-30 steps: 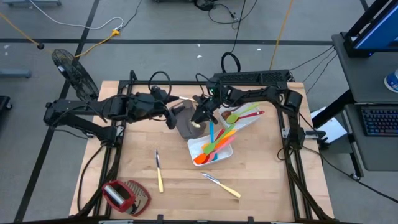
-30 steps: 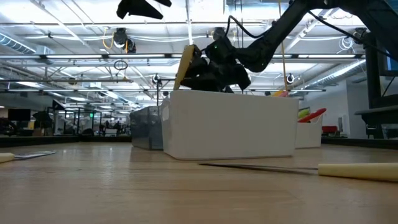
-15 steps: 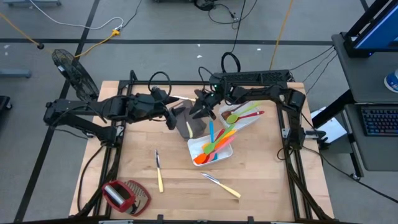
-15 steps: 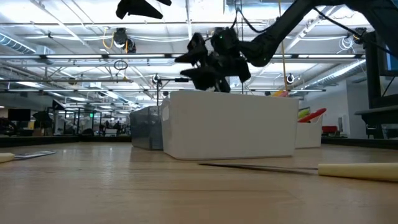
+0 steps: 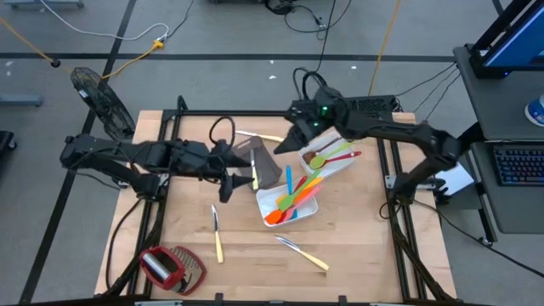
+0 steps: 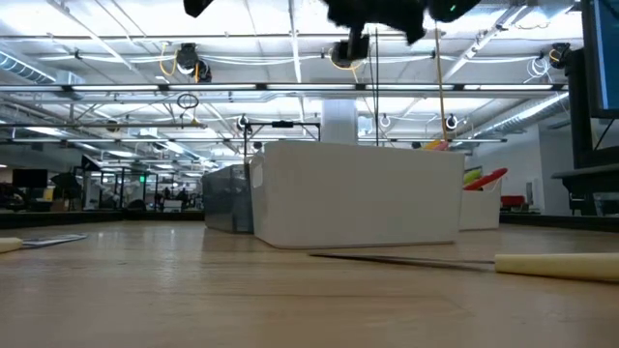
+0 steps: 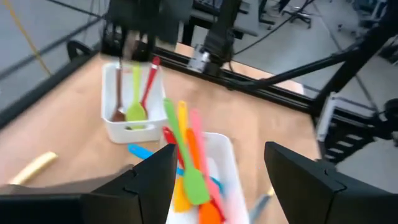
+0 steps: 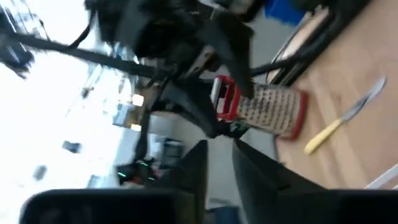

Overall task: Pick & Place Kitchen Items
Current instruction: Put the white table knife into the black bin

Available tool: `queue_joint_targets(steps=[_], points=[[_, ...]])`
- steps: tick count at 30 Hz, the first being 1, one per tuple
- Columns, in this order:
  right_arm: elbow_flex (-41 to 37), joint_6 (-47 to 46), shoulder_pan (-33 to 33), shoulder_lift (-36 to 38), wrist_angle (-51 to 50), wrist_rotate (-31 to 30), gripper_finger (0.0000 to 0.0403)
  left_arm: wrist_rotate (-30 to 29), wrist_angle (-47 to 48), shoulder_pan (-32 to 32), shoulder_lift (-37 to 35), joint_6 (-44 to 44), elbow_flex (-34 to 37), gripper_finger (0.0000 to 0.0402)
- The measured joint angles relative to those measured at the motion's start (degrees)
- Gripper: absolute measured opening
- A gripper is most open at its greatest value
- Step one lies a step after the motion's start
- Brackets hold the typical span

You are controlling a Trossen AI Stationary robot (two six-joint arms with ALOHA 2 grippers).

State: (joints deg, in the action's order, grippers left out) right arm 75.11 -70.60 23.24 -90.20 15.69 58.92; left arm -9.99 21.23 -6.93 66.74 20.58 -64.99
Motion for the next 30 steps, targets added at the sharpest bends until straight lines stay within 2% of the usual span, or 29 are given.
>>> queue_joint_targets(steps=[5, 11, 14, 17, 23, 30], points=[[0.0, 18.84, -1.87, 9.07, -14.1, -8.53, 0.0009, -0.62, 0.85, -2.84, 0.0, 10.03, 0.0, 0.0248], [0.0, 30.64, -3.52, 18.19, -28.04, -19.36, 0.0007, -6.57, 9.67, -6.11, 2.03, 31.5, 0.01, 0.0248], [0.0, 34.37, -4.48, 21.93, -31.5, -22.93, 0.0002, -6.6, 13.84, -7.25, 4.67, 39.85, 0.02, 0.0248], [0.0, 37.49, -5.55, 25.4, -33.43, -25.63, 0.0003, -3.76, 18.0, -8.28, 7.82, 46.45, 0.07, 0.0248], [0.0, 46.28, -7.67, 31.03, -40.07, -29.15, 0.0001, 2.56, 20.22, -9.83, 13.37, 54.19, 0.04, 0.0248], [0.0, 48.73, -8.37, 34.92, -43.18, -31.96, 0.0001, 8.29, 24.49, -11.59, 19.5, 62.93, 0.02, 0.0248]])
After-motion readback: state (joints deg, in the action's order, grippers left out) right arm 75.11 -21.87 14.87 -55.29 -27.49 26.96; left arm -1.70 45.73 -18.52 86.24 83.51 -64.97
